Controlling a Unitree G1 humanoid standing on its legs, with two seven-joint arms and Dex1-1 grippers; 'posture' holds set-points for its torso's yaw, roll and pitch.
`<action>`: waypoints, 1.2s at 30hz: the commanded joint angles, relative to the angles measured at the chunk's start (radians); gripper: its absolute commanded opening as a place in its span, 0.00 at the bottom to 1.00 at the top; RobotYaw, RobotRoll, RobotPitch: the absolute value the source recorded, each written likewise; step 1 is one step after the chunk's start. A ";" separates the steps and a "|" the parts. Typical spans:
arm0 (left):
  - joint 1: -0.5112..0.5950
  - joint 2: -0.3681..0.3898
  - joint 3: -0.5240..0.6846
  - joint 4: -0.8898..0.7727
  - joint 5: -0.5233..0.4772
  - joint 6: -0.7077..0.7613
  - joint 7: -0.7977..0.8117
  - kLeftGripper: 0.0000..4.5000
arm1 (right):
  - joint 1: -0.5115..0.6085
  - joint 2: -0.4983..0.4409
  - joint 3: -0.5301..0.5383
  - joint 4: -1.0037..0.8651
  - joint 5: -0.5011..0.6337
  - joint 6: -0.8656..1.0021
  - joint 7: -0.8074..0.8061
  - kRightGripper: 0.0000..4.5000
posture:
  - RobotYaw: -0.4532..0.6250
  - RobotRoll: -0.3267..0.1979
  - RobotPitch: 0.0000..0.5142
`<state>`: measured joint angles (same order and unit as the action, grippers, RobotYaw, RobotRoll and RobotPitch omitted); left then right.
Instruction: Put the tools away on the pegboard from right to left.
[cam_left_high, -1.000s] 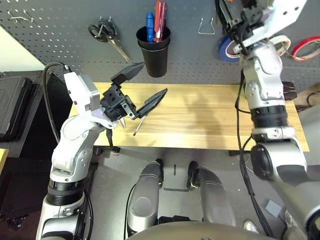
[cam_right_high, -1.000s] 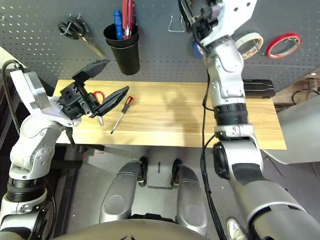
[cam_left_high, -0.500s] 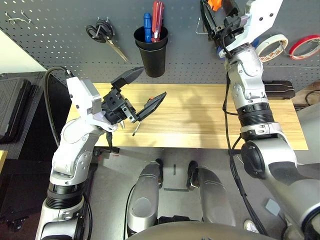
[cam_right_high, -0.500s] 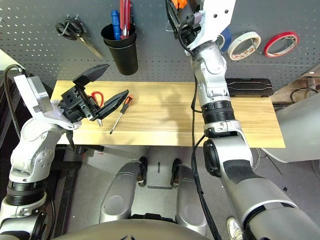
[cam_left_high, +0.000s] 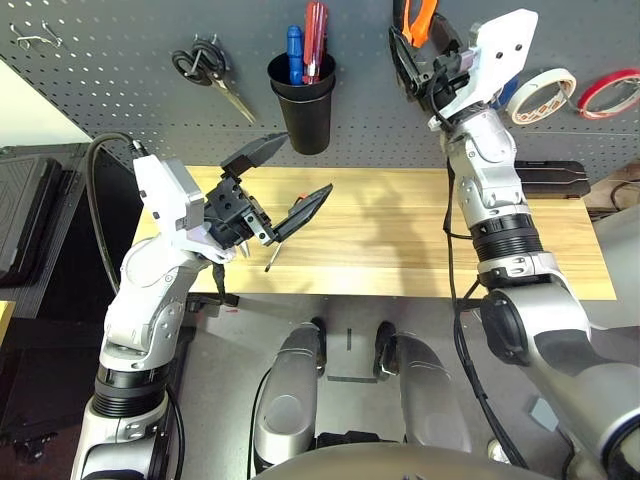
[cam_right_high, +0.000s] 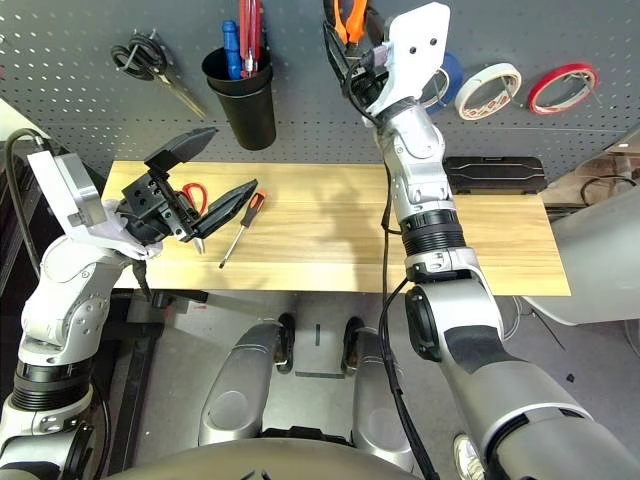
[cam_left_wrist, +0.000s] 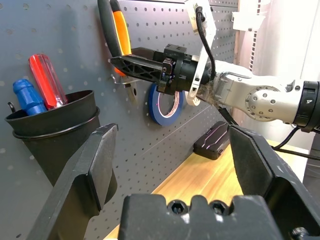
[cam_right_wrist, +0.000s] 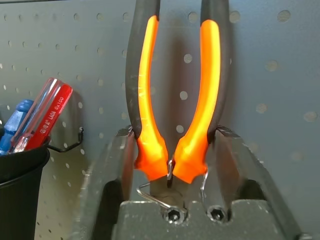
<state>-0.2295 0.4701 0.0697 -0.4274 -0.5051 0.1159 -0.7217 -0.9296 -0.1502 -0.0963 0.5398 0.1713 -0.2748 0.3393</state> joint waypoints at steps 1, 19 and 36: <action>0.009 0.005 -0.011 -0.011 0.014 -0.007 -0.008 1.00 | 0.030 -0.005 0.006 -0.026 -0.014 -0.018 -0.003 0.90 | 0.66 0.62 0.50; 0.009 0.010 -0.011 -0.004 0.026 0.004 0.000 1.00 | 0.321 -0.126 0.012 -0.380 0.026 0.005 0.091 0.99 | 0.65 0.62 0.52; 0.058 0.030 -0.040 0.089 0.166 0.006 0.038 1.00 | 0.648 -0.326 0.172 -0.669 0.111 0.451 0.377 0.99 | 0.63 0.62 0.55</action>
<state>-0.1900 0.4898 0.0537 -0.3562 -0.3813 0.1111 -0.6972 -0.2954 -0.4676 0.0510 -0.1146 0.2922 0.1284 0.7081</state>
